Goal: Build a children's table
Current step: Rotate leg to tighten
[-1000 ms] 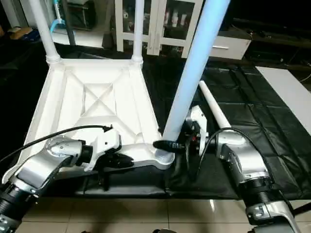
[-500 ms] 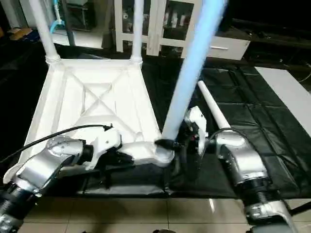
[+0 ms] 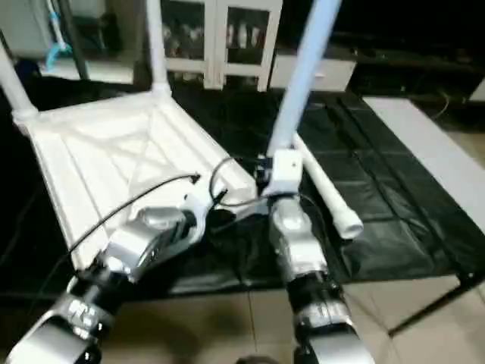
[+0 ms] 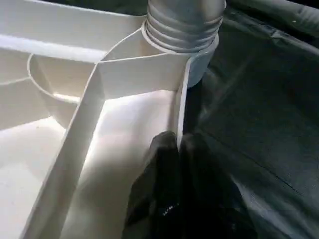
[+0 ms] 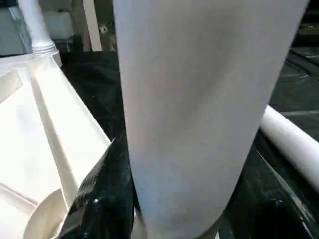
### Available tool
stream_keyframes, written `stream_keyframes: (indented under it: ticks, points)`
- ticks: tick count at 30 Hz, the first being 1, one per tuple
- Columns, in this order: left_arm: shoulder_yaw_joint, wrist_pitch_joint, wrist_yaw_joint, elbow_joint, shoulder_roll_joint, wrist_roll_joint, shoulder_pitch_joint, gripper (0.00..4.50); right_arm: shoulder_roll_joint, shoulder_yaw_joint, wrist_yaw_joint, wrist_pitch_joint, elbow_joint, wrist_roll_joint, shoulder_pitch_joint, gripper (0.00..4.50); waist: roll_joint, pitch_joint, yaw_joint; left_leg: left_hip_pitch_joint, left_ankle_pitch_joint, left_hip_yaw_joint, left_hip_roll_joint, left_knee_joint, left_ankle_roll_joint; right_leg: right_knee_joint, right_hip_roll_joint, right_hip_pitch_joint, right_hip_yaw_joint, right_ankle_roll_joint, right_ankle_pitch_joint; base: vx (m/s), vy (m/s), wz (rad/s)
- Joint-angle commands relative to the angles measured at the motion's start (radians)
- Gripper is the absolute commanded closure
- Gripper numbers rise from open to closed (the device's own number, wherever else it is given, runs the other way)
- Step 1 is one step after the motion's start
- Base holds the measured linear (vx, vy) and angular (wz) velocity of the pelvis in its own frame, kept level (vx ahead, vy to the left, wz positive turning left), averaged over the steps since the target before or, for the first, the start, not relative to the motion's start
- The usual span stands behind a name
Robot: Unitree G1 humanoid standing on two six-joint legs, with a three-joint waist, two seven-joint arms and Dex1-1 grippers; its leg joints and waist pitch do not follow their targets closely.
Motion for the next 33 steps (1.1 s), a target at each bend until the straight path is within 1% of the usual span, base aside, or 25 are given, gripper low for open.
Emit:
stream_keyframes:
  ticks: [1,2,3,4,5,6,7,8,9,10,11,12,13,14,15,16,18,20,21,22,24,27,29,31,33]
  points:
    - [0.083,-0.028,0.096,-0.011,0.021,0.041,-0.034,4.5,0.01,-0.021,0.027,-0.001,0.031,0.03,0.051,2.64,0.028,-0.058,-0.008,0.002,-0.607,-0.035,0.059,-0.186,0.004,0.066,-0.013,0.067,0.107,-0.039,-0.179,0.065,0.115,-0.39]
    - [0.079,-0.031,0.098,-0.009,0.029,0.051,-0.033,4.5,0.013,0.001,0.126,-0.001,-0.006,0.041,0.056,2.29,0.007,-0.056,-0.026,0.042,-0.583,-0.018,0.035,-0.17,0.014,0.037,-0.012,0.016,0.116,-0.091,-0.132,0.0,0.0,0.0]
    - [0.076,-0.031,0.097,-0.003,0.032,0.053,-0.035,4.5,0.012,0.009,0.149,-0.009,-0.026,0.039,0.061,2.08,-0.033,-0.074,-0.023,-0.001,-0.439,-0.005,-0.017,-0.123,0.002,-0.01,-0.039,0.043,0.129,-0.091,-0.415,0.0,0.0,0.0]
    - [0.073,-0.04,0.095,0.0,0.037,0.055,-0.033,4.5,0.002,0.021,0.175,-0.009,-0.049,0.036,0.067,2.08,-0.028,-0.073,-0.008,-0.008,-0.368,0.008,-0.025,-0.114,-0.006,-0.026,-0.047,0.036,0.14,-0.079,-0.524,0.0,0.0,0.0]
    - [0.061,-0.05,0.093,0.006,0.049,0.055,-0.033,4.5,-0.013,0.029,0.183,-0.012,-0.077,0.04,0.076,1.94,-0.032,-0.075,-0.002,-0.018,-0.271,0.008,-0.02,-0.111,0.002,-0.032,-0.048,0.028,0.153,-0.072,-0.58,0.0,0.0,0.0]
    - [0.045,-0.06,0.075,0.008,0.066,0.053,-0.029,4.5,-0.041,0.044,0.21,-0.012,-0.11,0.044,0.087,1.88,-0.034,-0.091,-0.004,-0.043,-0.141,0.006,-0.016,-0.113,0.004,-0.007,-0.04,0.047,0.162,-0.086,-0.442,0.0,0.0,0.0]
    - [0.04,-0.062,0.069,0.009,0.071,0.053,-0.028,4.5,-0.05,0.049,0.218,-0.012,-0.119,0.044,0.09,1.76,-0.03,-0.1,-0.002,-0.055,-0.052,0.003,-0.013,-0.111,0.008,0.014,-0.037,0.057,0.163,-0.104,-0.322,0.0,0.0,0.0]
    - [0.032,-0.076,0.051,0.01,0.081,0.054,-0.025,4.5,-0.068,0.052,0.239,-0.016,-0.129,0.047,0.093,1.66,-0.024,-0.105,-0.006,-0.057,0.065,0.004,-0.013,-0.106,0.034,0.036,-0.026,0.051,0.162,-0.155,-0.118,0.0,0.0,0.0]
    - [0.031,-0.08,0.047,0.011,0.082,0.054,-0.024,4.5,-0.072,0.052,0.244,-0.016,-0.129,0.048,0.094,1.66,-0.023,-0.107,-0.004,-0.04,0.123,0.015,-0.018,-0.091,0.074,0.044,-0.015,0.033,0.166,-0.215,0.016,0.0,0.0,0.0]
    - [0.007,-0.111,0.001,0.009,0.104,0.062,-0.018,4.5,-0.105,0.056,0.312,0.008,-0.147,0.068,0.1,1.57,-0.028,-0.107,-0.006,-0.042,0.143,0.019,-0.019,-0.09,0.1,0.049,-0.014,0.034,0.169,-0.242,0.058,0.0,0.0,0.0]
    - [-0.014,-0.125,-0.048,0.0,0.125,0.063,-0.01,4.5,-0.144,0.063,0.384,0.023,-0.16,0.07,0.106,1.49,-0.027,-0.107,0.006,-0.042,0.151,0.022,-0.019,-0.09,0.154,0.05,-0.014,0.039,0.17,-0.277,0.088,0.0,0.0,0.0]
    - [-0.049,-0.147,-0.145,-0.029,0.163,0.055,0.008,4.5,-0.214,0.081,0.527,0.065,-0.188,0.089,0.122,1.4,-0.027,-0.102,0.013,-0.036,0.136,0.028,-0.015,-0.09,0.191,0.048,-0.015,0.033,0.172,-0.299,0.077,0.0,0.0,0.0]
    - [-0.06,-0.157,-0.18,-0.042,0.175,0.05,0.014,4.5,-0.234,0.086,0.572,0.078,-0.197,0.098,0.126,1.32,-0.021,-0.099,0.019,-0.035,0.113,0.029,-0.013,-0.092,0.203,0.045,-0.015,0.034,0.172,-0.305,0.05,0.0,0.0,0.0]
    - [-0.067,-0.165,-0.201,-0.048,0.182,0.048,0.017,4.5,-0.244,0.086,0.601,0.087,-0.204,0.104,0.13,1.32,-0.025,-0.094,0.023,-0.035,0.077,0.032,-0.006,-0.095,0.205,0.042,-0.019,0.034,0.175,-0.305,0.001,0.0,0.0,0.0]
    - [-0.073,-0.162,-0.23,-0.062,0.196,0.041,0.025,4.5,-0.27,0.088,0.649,0.087,-0.21,0.109,0.135,1.32,-0.023,-0.093,0.03,-0.028,0.042,0.036,-0.003,-0.096,0.191,0.038,-0.018,0.028,0.176,-0.309,-0.048,0.0,0.0,0.0]
    - [-0.076,-0.156,-0.245,-0.071,0.203,0.037,0.029,4.5,-0.286,0.089,0.679,0.085,-0.213,0.111,0.138,1.32,-0.023,-0.09,0.031,-0.027,0.025,0.036,-0.002,-0.098,0.181,0.036,-0.018,0.027,0.176,-0.306,-0.072,0.0,0.0,0.0]
    - [-0.124,-0.219,-0.382,-0.118,0.265,0.013,0.062,4.5,-0.368,0.092,0.836,0.104,-0.234,0.156,0.156,1.32,-0.019,-0.086,0.042,-0.021,-0.059,0.036,0.004,-0.106,0.132,0.027,-0.015,0.025,0.177,-0.284,-0.166,0.0,0.0,0.0]
    - [-0.151,-0.241,-0.458,-0.156,0.298,-0.007,0.084,4.5,-0.409,0.097,0.928,0.11,-0.246,0.185,0.166,1.32,-0.019,-0.086,0.05,-0.015,-0.088,0.038,0.007,-0.109,0.101,0.028,-0.012,0.02,0.181,-0.283,-0.177,0.0,0.0,0.0]
    - [-0.162,-0.225,-0.477,-0.176,0.31,-0.014,0.093,4.5,-0.428,0.095,0.981,0.131,-0.257,0.212,0.17,1.32,-0.018,-0.083,0.056,-0.003,-0.101,0.046,0.008,-0.109,0.093,0.026,-0.007,0.008,0.185,-0.292,-0.166,0.0,0.0,0.0]
    - [-0.167,-0.225,-0.483,-0.181,0.314,-0.014,0.095,4.5,-0.437,0.094,1.003,0.143,-0.26,0.224,0.171,1.32,-0.019,-0.082,0.058,0.001,-0.102,0.051,0.006,-0.109,0.091,0.026,-0.006,0.006,0.189,-0.298,-0.154,0.0,0.0,0.0]
    - [-0.171,-0.238,-0.498,-0.184,0.319,-0.016,0.098,4.5,-0.448,0.096,1.031,0.141,-0.259,0.231,0.169,1.32,-0.019,-0.079,0.066,0.001,-0.138,0.057,0.006,-0.114,0.074,0.024,-0.002,0.005,0.193,-0.285,-0.196,0.0,0.0,0.0]
    - [-0.192,-0.247,-0.568,-0.213,0.338,-0.027,0.112,4.5,-0.474,0.106,1.114,0.147,-0.23,0.236,0.143,1.32,-0.025,-0.079,0.068,0.0,-0.158,0.057,0.003,-0.115,0.053,0.02,0.0,0.003,0.203,-0.254,-0.249,0.0,0.0,0.0]
    - [-0.194,-0.247,-0.574,-0.216,0.339,-0.028,0.113,4.5,-0.476,0.106,1.121,0.15,-0.228,0.237,0.141,1.32,-0.026,-0.081,0.067,-0.009,-0.144,0.055,0.002,-0.116,0.055,0.023,-0.002,0.009,0.207,-0.247,-0.248,0.0,0.0,0.0]
    - [-0.196,-0.236,-0.591,-0.235,0.342,-0.036,0.121,4.5,-0.479,0.117,1.163,0.156,-0.225,0.241,0.132,1.66,-0.026,-0.082,0.068,-0.006,-0.141,0.058,0.001,-0.114,0.064,0.022,-0.001,0.004,0.209,-0.247,-0.237,0.0,0.0,0.0]
    - [-0.194,-0.23,-0.593,-0.242,0.342,-0.038,0.124,4.5,-0.482,0.126,1.194,0.16,-0.226,0.241,0.128,1.71,-0.029,-0.083,0.069,-0.008,-0.139,0.059,0.002,-0.114,0.067,0.022,-0.001,0.004,0.21,-0.244,-0.234,0.0,0.0,0.0]
